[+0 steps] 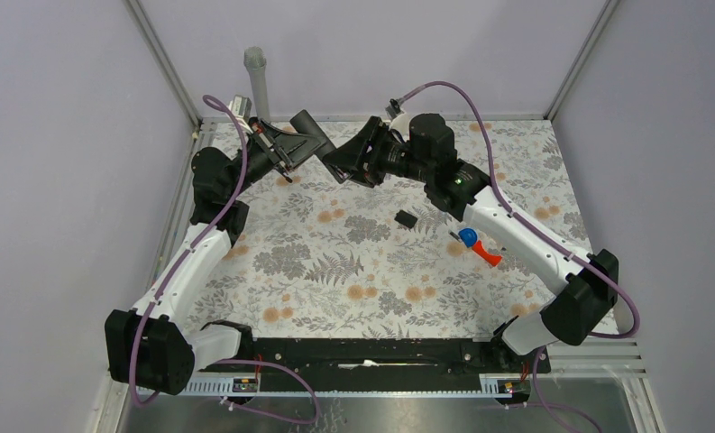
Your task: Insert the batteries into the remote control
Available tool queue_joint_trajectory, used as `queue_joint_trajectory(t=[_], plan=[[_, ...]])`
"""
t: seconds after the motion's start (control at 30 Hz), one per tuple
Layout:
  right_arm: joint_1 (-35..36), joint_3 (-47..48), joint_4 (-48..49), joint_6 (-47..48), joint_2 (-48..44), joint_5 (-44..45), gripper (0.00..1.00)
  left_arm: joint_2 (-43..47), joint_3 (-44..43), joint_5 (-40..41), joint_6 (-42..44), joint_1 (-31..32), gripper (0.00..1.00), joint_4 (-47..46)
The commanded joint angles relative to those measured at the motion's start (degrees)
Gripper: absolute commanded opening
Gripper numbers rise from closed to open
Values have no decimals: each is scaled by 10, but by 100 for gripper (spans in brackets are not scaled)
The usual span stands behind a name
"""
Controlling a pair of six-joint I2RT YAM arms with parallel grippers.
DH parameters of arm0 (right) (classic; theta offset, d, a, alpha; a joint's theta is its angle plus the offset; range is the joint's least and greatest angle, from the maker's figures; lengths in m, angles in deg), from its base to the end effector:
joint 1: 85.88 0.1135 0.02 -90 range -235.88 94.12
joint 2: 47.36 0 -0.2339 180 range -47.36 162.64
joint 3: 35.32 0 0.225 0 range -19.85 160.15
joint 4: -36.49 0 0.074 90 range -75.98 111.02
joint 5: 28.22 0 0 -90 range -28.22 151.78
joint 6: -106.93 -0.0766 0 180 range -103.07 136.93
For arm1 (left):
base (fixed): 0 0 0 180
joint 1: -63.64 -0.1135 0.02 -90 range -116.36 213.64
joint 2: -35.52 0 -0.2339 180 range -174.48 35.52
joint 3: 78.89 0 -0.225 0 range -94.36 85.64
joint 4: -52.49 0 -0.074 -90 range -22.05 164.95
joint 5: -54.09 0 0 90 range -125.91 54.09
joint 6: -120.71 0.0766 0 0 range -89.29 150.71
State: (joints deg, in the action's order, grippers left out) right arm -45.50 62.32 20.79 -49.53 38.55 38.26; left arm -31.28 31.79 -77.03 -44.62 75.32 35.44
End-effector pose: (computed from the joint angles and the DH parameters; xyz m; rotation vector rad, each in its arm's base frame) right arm 0.2602 0.2614 0.3826 0.0699 1.9556 1.6775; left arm 0.2608 -0.1054 0.3825 -0.1028 1.5323 -1.6917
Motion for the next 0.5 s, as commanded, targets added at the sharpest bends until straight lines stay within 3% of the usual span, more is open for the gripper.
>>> queue_joint_trajectory(t=[0.0,0.47], plan=[[-8,-11,18,3,-18,-2,57,21,-32,26,-22,-3,0,-42],[-7,-17,22,11,-16,2,54,21,-27,28,-25,-3,0,-45]])
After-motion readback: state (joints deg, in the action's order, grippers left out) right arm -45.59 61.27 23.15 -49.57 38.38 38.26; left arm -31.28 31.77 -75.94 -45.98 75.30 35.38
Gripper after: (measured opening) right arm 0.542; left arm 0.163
